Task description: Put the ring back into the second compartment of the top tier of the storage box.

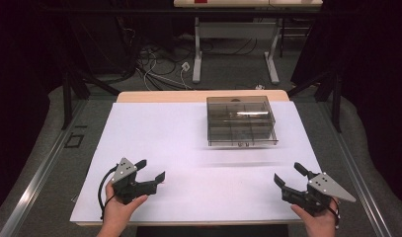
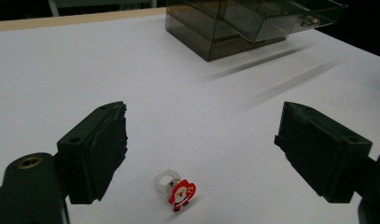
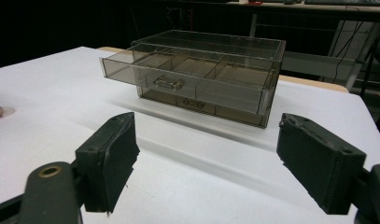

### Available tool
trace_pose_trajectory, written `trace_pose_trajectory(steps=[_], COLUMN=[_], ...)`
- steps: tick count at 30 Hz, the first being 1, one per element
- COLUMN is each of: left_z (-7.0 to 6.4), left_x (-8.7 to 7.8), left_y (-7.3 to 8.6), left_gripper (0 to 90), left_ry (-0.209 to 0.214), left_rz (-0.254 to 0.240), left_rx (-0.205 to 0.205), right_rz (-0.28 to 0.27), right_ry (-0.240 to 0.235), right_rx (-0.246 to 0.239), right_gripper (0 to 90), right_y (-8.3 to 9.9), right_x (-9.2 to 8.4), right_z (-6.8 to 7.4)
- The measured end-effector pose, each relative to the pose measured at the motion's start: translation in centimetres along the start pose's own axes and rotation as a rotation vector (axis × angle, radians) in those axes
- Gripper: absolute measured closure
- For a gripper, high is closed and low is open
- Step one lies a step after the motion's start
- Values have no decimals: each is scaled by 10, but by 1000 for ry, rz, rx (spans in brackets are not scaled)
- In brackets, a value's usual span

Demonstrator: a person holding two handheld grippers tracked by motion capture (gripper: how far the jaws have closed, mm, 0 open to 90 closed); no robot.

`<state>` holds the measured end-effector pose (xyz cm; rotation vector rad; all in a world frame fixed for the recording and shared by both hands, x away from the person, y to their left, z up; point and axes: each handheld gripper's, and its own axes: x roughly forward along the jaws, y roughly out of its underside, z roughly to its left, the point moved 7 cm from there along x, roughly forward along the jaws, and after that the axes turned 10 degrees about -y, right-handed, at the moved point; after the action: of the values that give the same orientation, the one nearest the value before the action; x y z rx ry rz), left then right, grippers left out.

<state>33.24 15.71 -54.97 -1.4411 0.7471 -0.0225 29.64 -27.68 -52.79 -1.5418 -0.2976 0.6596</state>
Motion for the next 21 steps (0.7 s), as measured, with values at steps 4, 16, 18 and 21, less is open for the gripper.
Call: trace_pose_trajectory(steps=[4, 16, 18, 21], left_z=[1, 7, 7, 7], left_x=[2, 11, 13, 15], left_y=[3, 12, 13, 15], left_gripper=[166, 222, 223, 250], left_ry=[-6, -48, -55, -53], left_rz=[20, 98, 108, 122], left_rx=[2, 22, 23, 23], right_rz=[0, 5, 6, 2], right_ry=[-7, -19, -18, -18], right_rx=[1, 4, 6, 6], right_gripper=[194, 193, 194, 193], right_y=[0, 1, 1, 0], right_x=[1, 2, 2, 2], right_z=[0, 2, 1, 2])
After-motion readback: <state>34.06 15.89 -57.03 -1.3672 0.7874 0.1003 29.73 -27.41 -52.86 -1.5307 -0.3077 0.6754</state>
